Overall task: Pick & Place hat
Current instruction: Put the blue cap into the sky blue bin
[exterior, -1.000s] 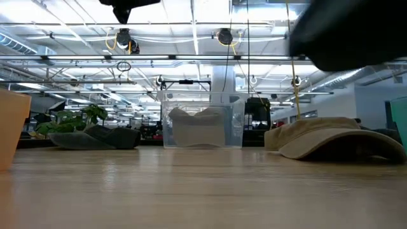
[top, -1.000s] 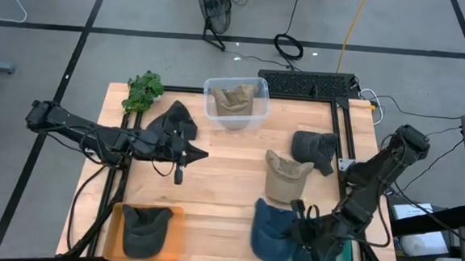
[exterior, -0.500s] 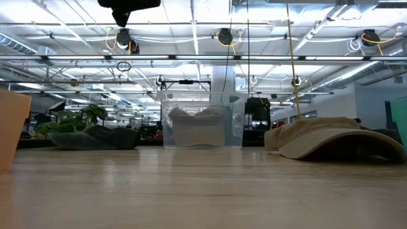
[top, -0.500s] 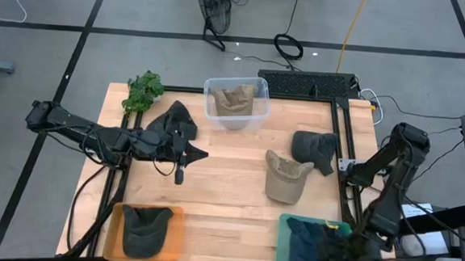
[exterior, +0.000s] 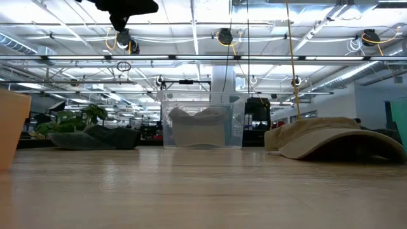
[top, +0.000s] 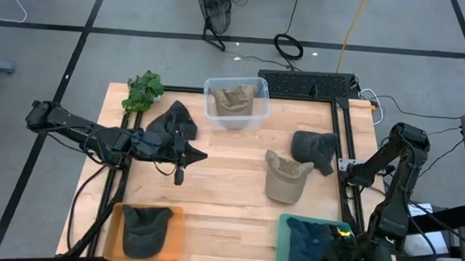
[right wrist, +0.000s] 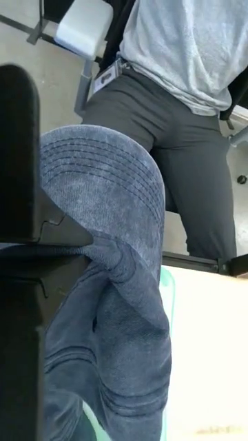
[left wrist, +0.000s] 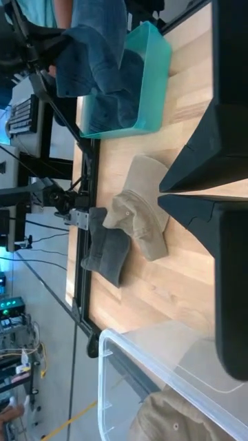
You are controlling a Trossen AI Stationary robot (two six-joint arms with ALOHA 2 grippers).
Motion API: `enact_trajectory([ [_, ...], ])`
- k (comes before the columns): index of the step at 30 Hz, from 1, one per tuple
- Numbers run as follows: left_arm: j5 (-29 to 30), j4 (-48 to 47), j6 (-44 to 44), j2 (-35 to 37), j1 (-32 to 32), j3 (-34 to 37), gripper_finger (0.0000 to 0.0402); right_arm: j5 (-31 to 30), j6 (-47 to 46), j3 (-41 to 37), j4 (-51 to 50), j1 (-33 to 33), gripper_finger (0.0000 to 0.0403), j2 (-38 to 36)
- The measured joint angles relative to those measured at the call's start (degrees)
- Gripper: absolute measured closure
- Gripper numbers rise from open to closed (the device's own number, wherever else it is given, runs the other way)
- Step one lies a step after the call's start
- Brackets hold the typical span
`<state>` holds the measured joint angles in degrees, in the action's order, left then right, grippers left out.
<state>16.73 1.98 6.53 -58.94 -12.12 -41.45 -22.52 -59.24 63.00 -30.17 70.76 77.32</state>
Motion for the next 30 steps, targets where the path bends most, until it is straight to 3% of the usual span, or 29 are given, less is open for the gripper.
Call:
enact_trajectory([
  [6, -0.09, 0.04, 0.0, 0.0, -0.02, 0.0, 0.0376, 0.69, -4.83, -4.67, 0.02, 0.25, 0.0403, 0.0],
  [12, -0.16, 0.51, -0.02, 0.0, 0.0, 0.0, 0.0376, 6.01, -14.84, -12.97, 4.32, 0.24, 0.0399, -0.04],
  [23, -0.17, 1.65, -0.05, 0.0, -0.01, 0.0, 0.0376, 13.53, -28.77, -22.11, 6.93, 0.11, 0.0335, -4.17],
  [30, -0.16, 2.34, -0.07, 0.0, -0.01, 0.0, 0.0376, 13.9, -28.26, -22.51, 5.87, -0.03, 0.0349, -8.84],
])
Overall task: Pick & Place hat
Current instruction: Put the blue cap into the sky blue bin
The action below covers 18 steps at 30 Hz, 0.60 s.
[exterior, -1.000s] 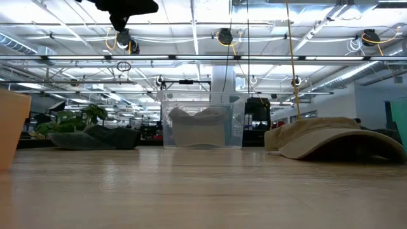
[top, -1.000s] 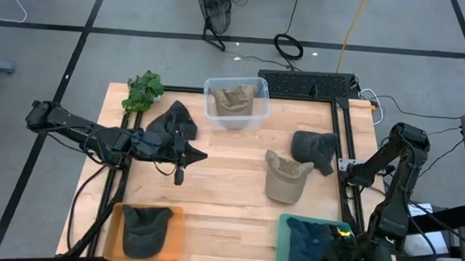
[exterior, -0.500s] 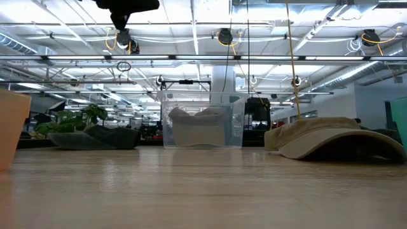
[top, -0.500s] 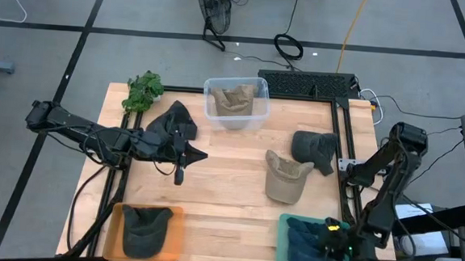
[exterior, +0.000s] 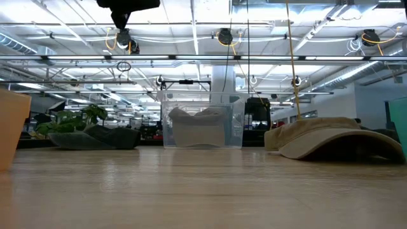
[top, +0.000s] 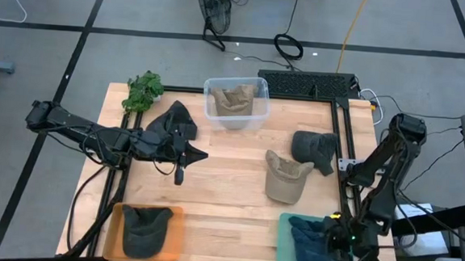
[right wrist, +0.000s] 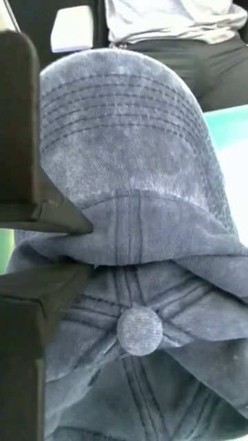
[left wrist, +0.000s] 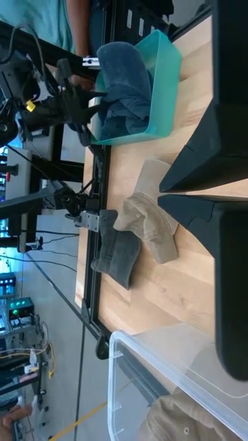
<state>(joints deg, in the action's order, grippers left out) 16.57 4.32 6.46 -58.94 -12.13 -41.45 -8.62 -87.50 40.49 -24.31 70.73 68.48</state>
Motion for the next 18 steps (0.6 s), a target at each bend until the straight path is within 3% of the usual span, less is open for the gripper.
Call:
enact_trajectory([
  [4, 0.0, -0.04, -0.27, 0.0, 0.0, 0.0, 0.0376, -0.77, 2.81, 0.0, -0.74, -0.23, 0.0367, -2.68],
  [9, -0.01, -0.11, -0.26, 0.0, 0.01, 0.0, 0.0376, -6.6, 9.88, 0.0, -1.29, -0.23, 0.0381, -6.6],
  [15, -0.01, -0.13, -0.26, 0.0, -0.01, 0.0, 0.0376, -9.33, 7.74, 0.0, -6.47, -0.56, 0.0385, -9.13],
  [18, -0.01, -0.15, -0.26, 0.0, 0.0, 0.0, 0.0376, -9.9, 7.69, 0.0, -3.66, -0.58, 0.0385, -9.2],
])
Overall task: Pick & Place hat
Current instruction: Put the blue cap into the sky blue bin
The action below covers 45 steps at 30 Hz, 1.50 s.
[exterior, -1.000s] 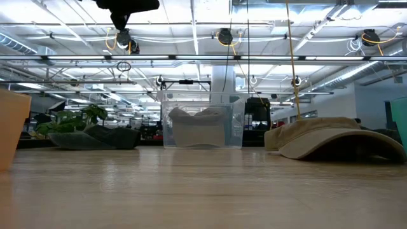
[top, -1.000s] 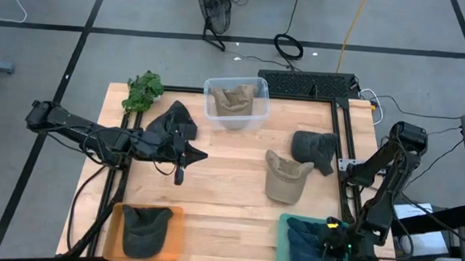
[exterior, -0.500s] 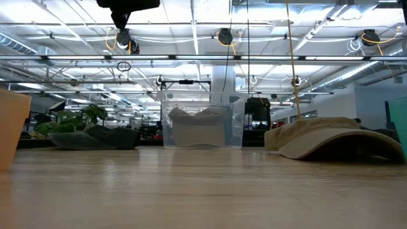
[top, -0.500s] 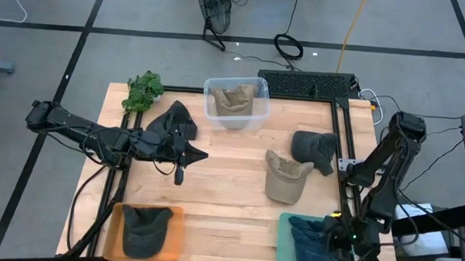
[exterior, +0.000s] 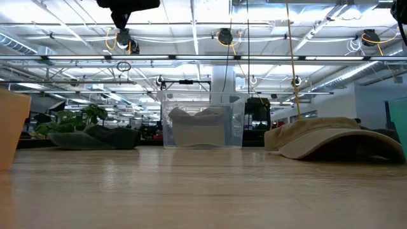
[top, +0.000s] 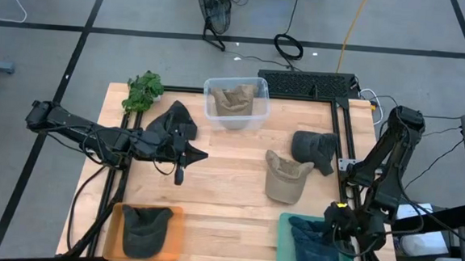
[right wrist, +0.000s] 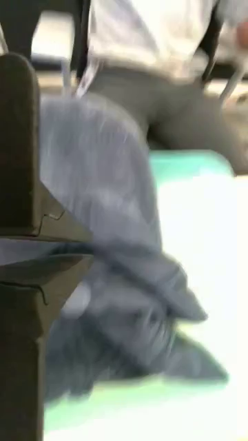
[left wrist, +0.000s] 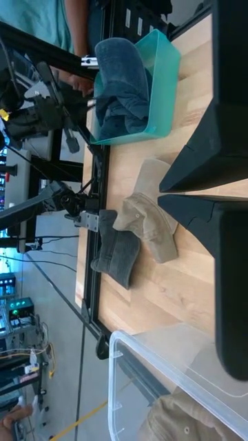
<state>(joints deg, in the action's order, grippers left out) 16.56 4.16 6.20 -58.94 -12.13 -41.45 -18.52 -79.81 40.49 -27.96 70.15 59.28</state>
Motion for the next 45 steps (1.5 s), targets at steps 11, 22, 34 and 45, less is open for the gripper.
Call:
enact_trajectory([
  [11, -0.01, 0.31, 0.04, 0.0, -0.01, 0.0, 0.0376, -12.74, 37.44, -5.3, 41.78, -2.85, 0.0385, 1.52],
  [22, -0.02, 0.39, -0.09, 0.0, 0.0, 0.0, 0.0376, -20.09, 46.74, -8.12, 44.7, -12.42, 0.0386, 2.22],
  [34, -0.03, 0.39, 0.56, 0.0, -0.03, 0.0, 0.0376, -5.8, 49.52, 26.8, 0.59, -19.55, 0.0402, 17.5],
  [45, -0.23, 0.37, 3.16, 0.0, -1.96, 0.0, 0.0376, 28.4, 21.15, 34.6, -7.44, -20.35, 0.0402, 33.64],
])
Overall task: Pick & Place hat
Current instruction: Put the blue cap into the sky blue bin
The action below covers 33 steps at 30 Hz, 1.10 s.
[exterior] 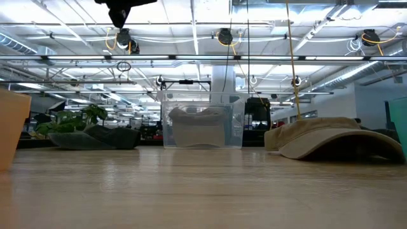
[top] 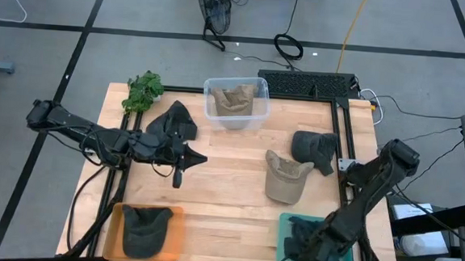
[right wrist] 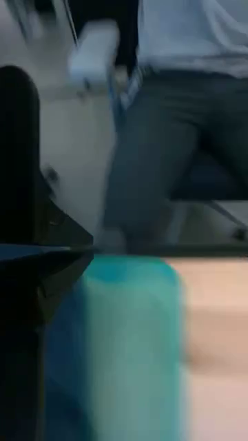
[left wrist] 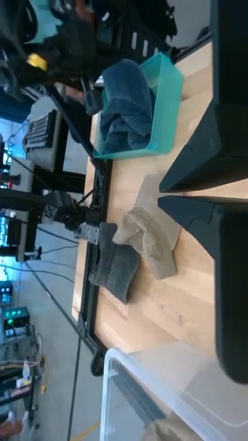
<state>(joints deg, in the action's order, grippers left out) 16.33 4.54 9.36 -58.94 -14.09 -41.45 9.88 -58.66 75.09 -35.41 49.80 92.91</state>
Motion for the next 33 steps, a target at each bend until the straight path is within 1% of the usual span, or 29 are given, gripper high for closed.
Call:
enact_trajectory([
  [1, -0.02, 0.0, -0.01, 0.0, -0.25, 0.0, 0.0376, 2.21, -3.31, 0.0, 0.92, 0.26, 0.0402, 0.63],
  [3, 0.01, 0.02, -0.01, 0.0, -0.61, 0.0, 0.0376, 3.63, -9.17, 0.0, 2.73, 0.87, 0.0402, 1.02],
  [6, 0.01, 0.02, -0.06, 0.0, -0.98, 0.0, 0.0376, 3.7, -16.73, 0.07, 3.98, 2.12, 0.0402, 0.95],
  [12, 0.03, 1.02, -0.27, 0.0, -1.04, 0.0, 0.0376, 3.97, -30.92, 0.06, -0.13, 5.98, 0.0403, 0.38],
  [15, 0.07, 2.54, -1.84, 0.0, -1.04, 0.0, 0.0376, 3.92, -35.07, 0.04, -0.46, 7.36, 0.0403, 0.81],
  [19, 0.18, 4.15, -3.44, 0.0, -1.02, 0.0, 0.0376, 3.58, -36.47, 0.04, -1.72, 8.07, 0.0403, 1.77],
  [26, 0.25, 4.79, -3.64, 0.0, -1.0, 0.0, 0.0376, 3.61, -34.02, -0.18, -9.28, 8.07, 0.0403, 2.57],
  [29, 0.25, 4.76, -3.64, 0.0, -1.0, 0.0, 0.0376, 2.06, -32.58, -1.52, -9.2, 8.09, 0.0403, 2.52],
  [33, 0.25, 4.74, -3.62, 0.0, -1.0, 0.0, 0.0376, 2.2, -31.83, -5.81, -5.25, 8.07, 0.0403, 2.52],
])
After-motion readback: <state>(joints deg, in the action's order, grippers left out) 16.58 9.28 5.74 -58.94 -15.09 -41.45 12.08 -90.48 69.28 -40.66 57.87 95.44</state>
